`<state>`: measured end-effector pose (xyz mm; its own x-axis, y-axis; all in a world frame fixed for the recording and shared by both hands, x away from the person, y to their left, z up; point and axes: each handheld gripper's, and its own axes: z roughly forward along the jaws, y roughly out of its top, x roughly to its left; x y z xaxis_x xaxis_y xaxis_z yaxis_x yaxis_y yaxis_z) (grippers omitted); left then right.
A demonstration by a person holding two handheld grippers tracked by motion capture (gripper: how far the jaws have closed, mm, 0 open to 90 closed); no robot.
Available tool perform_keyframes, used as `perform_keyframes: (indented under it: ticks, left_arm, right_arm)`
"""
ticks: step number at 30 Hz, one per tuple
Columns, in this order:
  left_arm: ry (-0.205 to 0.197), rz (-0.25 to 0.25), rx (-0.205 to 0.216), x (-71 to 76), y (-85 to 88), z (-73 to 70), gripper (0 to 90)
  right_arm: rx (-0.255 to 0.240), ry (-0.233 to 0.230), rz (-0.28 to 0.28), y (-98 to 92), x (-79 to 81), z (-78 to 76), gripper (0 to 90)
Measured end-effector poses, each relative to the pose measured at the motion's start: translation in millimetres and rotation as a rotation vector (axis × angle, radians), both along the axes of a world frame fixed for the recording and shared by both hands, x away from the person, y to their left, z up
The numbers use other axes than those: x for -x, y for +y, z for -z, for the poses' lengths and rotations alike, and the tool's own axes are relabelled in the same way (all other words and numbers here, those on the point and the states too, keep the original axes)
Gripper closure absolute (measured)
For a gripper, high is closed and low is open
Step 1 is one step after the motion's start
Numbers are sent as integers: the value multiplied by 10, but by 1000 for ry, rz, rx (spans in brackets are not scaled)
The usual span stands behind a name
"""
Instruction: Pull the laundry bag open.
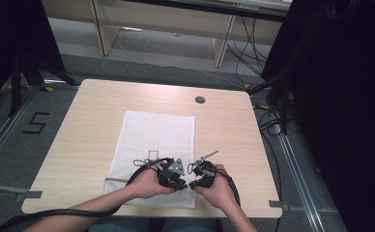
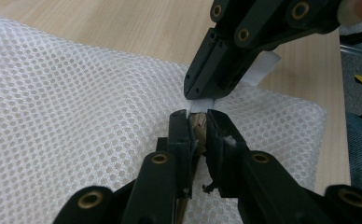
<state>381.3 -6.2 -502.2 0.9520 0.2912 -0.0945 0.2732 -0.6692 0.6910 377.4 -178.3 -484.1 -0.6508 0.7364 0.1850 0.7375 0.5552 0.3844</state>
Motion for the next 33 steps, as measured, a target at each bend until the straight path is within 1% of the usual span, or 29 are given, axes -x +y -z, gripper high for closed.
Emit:
perform_keyframes:
  ticks: [1, 2, 3, 6, 8, 10, 11, 12, 13, 14, 15, 16, 17, 19, 22, 23, 26, 27, 28, 33]
  left_arm:
    - [1, -1, 6, -2, -2, 4, 790]
    - [13, -8, 12, 2, -5, 13, 777]
    - [19, -5, 20, 0, -8, 24, 767]
    - [21, -4, 26, -2, -9, 31, 767]
    - [17, -5, 22, 0, -9, 31, 779]
    - [4, -3, 20, 6, -10, 33, 793]
    - [-2, 8, 19, 5, -13, 27, 810]
    - [7, 0, 18, 13, -17, 24, 813]
    - [11, 4, 19, 12, -18, 16, 821]
    - [11, 4, 19, 12, -18, 16, 871]
    - [14, 6, 28, 8, -15, 2, 871]
    - [13, 8, 21, 8, -16, -4, 870]
    - [18, 7, 20, 9, -20, -4, 871]
    - [16, 12, 20, -3, -18, -4, 871]
    - [25, 1, 27, 9, -14, 2, 871]
    - [12, 15, 21, 2, -12, -4, 871]
    - [26, 1, 23, 12, -15, -13, 872]
    - [18, 10, 15, 0, -5, -26, 872]
    - [23, 6, 23, 0, -6, -30, 872]
    - [25, 7, 15, -3, 6, -49, 873]
  right_arm:
    - [0, 1, 1, -2, 0, 0, 900]
    - [0, 1, 1, -2, 0, 0, 900]
    - [0, 1, 1, -1, 0, 0, 900]
    - [-1, 3, 3, -4, -1, 0, 900]
    - [-1, 3, 3, -4, -1, 0, 900]
    - [0, 3, 3, -3, 0, 0, 900]
    - [0, 1, 2, -1, 0, 0, 900]
    - [0, 1, 2, -1, 1, 0, 900]
    - [0, 2, 2, -2, 0, 0, 900]
    - [0, 2, 2, -2, 0, 0, 900]
    - [0, 3, 2, -4, -1, 0, 900]
    - [-1, 4, 3, -5, -1, 0, 900]
    - [-2, 3, 2, -5, 0, 1, 900]
    - [-1, 1, 3, -5, 0, 2, 900]
    - [-6, 7, 8, -11, 1, 1, 900]
    - [-7, 6, 8, -11, 2, 2, 900]
    - [-3, 6, 8, -10, 2, 2, 900]
    - [-4, 7, 4, -11, 0, 3, 900]
    - [-4, 10, 10, -8, 7, -2, 900]
    - [3, 10, 11, 0, 8, -2, 900]
